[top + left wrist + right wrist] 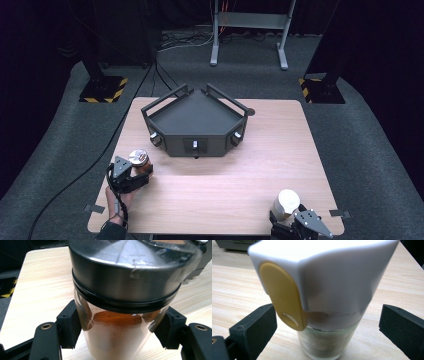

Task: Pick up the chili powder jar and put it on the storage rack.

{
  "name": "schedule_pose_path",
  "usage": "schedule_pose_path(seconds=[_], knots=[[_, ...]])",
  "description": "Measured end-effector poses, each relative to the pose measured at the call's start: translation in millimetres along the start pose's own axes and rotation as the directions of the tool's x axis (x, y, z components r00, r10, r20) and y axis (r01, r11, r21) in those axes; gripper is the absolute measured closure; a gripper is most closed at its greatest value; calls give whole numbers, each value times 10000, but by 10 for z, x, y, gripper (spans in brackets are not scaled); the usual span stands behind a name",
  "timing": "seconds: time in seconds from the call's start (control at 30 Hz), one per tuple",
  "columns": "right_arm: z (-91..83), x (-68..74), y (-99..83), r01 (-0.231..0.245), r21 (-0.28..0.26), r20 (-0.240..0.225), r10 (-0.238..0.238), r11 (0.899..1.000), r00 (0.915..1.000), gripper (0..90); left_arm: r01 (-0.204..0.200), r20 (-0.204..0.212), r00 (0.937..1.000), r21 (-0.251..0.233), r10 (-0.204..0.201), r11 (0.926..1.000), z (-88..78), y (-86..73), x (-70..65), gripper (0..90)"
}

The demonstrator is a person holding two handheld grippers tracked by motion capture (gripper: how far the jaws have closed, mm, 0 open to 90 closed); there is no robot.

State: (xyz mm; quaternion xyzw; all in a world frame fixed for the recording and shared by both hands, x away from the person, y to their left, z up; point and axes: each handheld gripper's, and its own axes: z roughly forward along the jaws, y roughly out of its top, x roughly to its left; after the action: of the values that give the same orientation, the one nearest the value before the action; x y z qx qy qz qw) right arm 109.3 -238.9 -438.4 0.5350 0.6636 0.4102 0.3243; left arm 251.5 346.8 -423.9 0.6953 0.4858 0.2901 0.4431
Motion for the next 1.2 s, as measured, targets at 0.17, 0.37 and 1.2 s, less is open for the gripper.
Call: schedule_pose_path(seconds=[0.17, 0.37, 1.2], knots=[[-8, -1, 4, 44, -6, 18, -44, 10000, 10000, 1, -116, 201, 9997, 8, 116, 9999, 30, 48, -11, 315], [-11, 1, 6, 52, 0, 31, -52, 10000, 10000, 1, -243, 411, 9989, 3, 242, 9997, 57, 111, -24, 315], [-12, 3, 17, 109, 36, -21, -109, 9999, 9999, 1, -639, 1190, 9909, 0, 635, 9980, 171, 361, -36, 315]])
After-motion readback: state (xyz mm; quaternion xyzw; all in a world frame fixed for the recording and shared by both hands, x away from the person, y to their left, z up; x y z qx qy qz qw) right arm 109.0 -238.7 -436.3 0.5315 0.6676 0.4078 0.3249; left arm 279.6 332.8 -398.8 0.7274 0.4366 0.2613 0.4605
